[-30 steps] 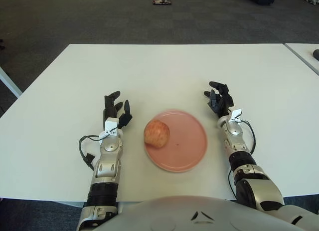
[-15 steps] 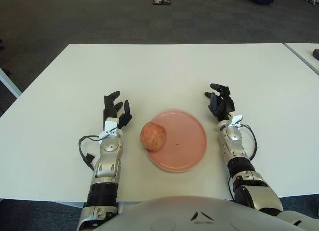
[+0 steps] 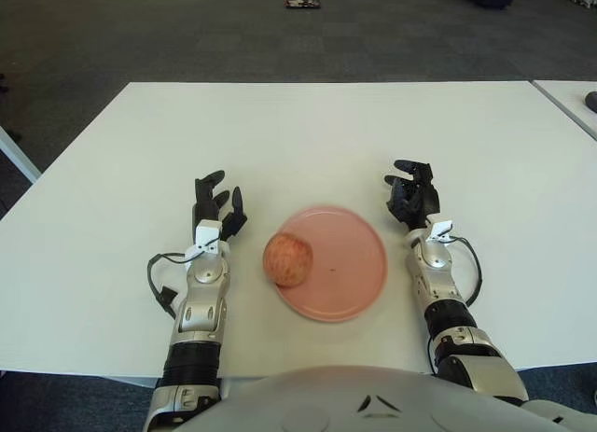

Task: Put the apple into the plate.

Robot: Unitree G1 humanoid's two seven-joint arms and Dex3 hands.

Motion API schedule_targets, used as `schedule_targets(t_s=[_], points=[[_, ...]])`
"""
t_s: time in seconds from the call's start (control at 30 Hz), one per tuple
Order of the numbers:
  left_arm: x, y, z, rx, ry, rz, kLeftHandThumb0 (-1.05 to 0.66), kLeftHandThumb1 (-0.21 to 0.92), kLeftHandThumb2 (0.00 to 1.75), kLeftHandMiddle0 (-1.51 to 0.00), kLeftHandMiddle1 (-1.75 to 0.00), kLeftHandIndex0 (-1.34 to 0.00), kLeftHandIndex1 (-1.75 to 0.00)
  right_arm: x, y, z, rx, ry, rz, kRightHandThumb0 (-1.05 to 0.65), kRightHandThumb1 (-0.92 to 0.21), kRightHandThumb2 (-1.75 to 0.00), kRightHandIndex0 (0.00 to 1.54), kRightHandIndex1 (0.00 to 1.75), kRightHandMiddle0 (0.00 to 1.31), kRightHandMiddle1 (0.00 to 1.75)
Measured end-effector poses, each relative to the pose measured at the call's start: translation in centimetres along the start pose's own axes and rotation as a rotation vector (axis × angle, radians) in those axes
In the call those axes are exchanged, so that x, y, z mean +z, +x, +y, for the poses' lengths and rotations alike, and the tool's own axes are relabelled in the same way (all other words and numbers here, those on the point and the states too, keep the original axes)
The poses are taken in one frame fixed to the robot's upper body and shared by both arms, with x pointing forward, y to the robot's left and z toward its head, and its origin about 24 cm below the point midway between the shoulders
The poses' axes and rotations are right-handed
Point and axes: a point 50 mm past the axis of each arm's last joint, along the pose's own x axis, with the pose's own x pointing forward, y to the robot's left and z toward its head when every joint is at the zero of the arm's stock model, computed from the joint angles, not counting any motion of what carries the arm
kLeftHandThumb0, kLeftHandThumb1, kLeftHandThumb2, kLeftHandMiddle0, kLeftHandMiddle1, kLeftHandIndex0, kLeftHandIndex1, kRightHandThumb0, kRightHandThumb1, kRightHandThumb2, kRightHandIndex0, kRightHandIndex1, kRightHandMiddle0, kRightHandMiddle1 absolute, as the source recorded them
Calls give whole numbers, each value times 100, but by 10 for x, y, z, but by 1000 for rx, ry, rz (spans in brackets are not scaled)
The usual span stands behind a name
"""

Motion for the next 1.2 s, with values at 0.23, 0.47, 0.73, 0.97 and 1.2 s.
schedule_targets(t_s=[0.23, 0.47, 0.73, 0.97, 1.2], points=[[0, 0, 0, 0, -1, 0, -77, 92, 73, -26, -60, 0, -96, 0, -2, 1, -10, -16, 9, -36, -79, -76, 38, 123, 13, 160], [0, 0, 0, 0, -1, 1, -77, 92, 74, -27, -60, 0, -97, 2, -3, 1, -11, -18, 12, -35, -91, -53, 38, 124, 18, 174], [1, 1, -1, 2, -3, 0, -76, 92, 74, -26, -60, 0, -96, 3, -3, 1, -11, -20, 11, -35, -92, -52, 38, 124, 19, 175], [1, 1, -1, 2, -3, 2, -75, 92, 74, -27, -59, 0, -95, 3, -3, 1, -15, -22, 21, -35, -92, -52, 37, 124, 19, 175], [1, 1, -1, 1, -2, 3, -77, 92, 76, -25, -58, 0, -92, 4, -3, 1, -20, -24, 31, -35, -92, -52, 37, 124, 19, 175]])
